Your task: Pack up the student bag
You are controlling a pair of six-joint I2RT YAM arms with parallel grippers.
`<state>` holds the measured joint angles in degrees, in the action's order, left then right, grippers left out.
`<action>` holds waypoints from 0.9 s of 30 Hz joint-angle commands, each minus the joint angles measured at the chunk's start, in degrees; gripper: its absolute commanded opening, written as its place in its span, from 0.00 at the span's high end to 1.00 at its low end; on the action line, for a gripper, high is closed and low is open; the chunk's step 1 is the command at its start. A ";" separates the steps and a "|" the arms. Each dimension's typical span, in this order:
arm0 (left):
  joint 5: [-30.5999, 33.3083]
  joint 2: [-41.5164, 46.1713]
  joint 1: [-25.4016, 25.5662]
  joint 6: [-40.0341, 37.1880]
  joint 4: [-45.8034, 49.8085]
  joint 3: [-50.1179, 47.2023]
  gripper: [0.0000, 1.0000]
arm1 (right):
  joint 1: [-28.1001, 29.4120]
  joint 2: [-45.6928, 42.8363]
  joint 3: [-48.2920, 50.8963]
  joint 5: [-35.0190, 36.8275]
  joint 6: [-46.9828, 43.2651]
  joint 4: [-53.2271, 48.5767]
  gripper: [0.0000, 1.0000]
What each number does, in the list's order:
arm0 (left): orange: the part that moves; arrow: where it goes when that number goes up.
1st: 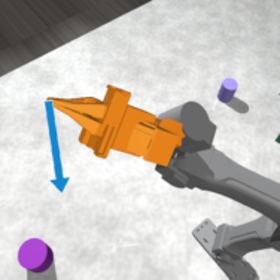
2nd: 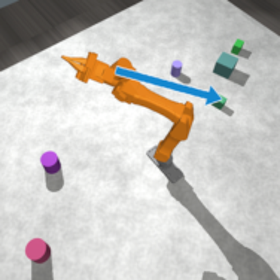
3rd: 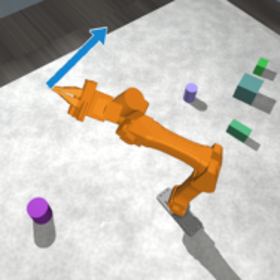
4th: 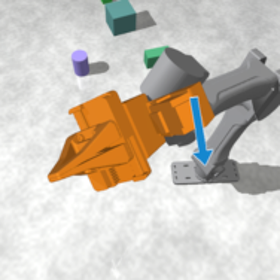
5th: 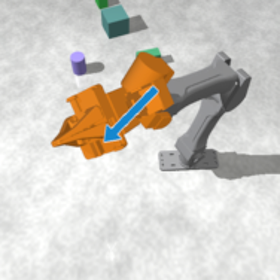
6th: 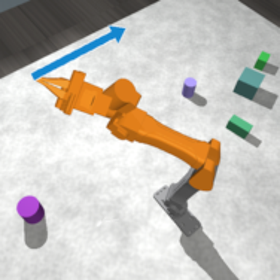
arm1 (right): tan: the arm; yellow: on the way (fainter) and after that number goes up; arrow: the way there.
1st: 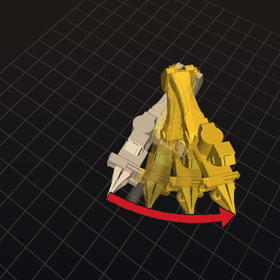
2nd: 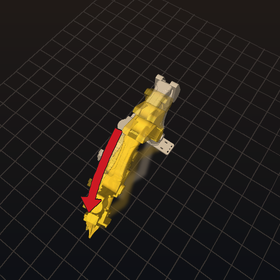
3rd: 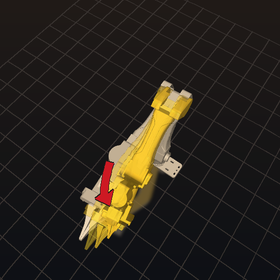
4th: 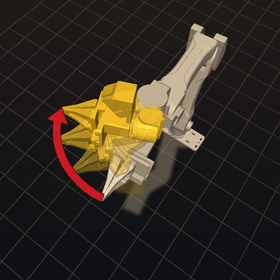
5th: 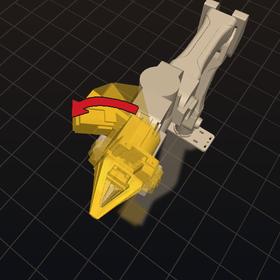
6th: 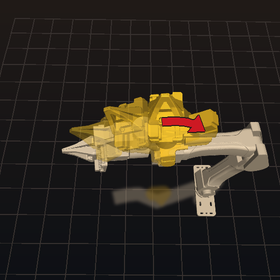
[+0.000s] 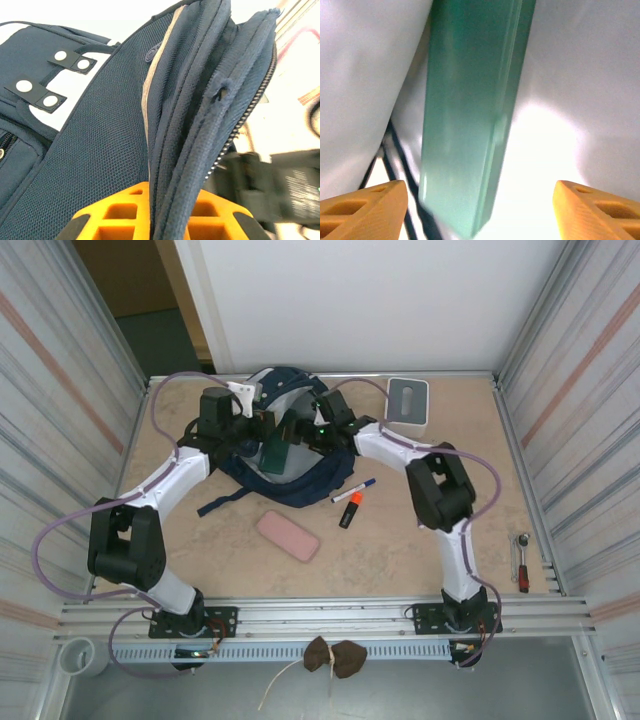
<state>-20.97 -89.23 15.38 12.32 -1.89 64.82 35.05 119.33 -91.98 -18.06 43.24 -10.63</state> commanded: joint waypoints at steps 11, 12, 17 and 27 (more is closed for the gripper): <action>-1.38 3.56 -0.08 0.12 -3.51 2.65 1.00 | 22.40 -21.10 21.76 21.36 -31.19 -13.54 0.07; -1.33 3.46 -0.08 0.16 -3.44 2.55 1.00 | 24.23 -20.23 21.82 22.28 -31.75 -13.71 0.06; -1.32 2.92 -0.08 -0.27 -2.88 2.50 1.00 | 28.53 -16.18 22.51 23.94 -32.47 -12.91 0.04; -1.16 2.86 0.00 -0.96 -2.66 2.32 1.00 | 29.73 -10.73 22.98 20.78 -32.70 -11.61 0.07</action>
<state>-20.80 -89.23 15.38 11.86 -1.50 64.82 64.25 107.18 -69.41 2.98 12.29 -22.31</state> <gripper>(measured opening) 0.124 0.935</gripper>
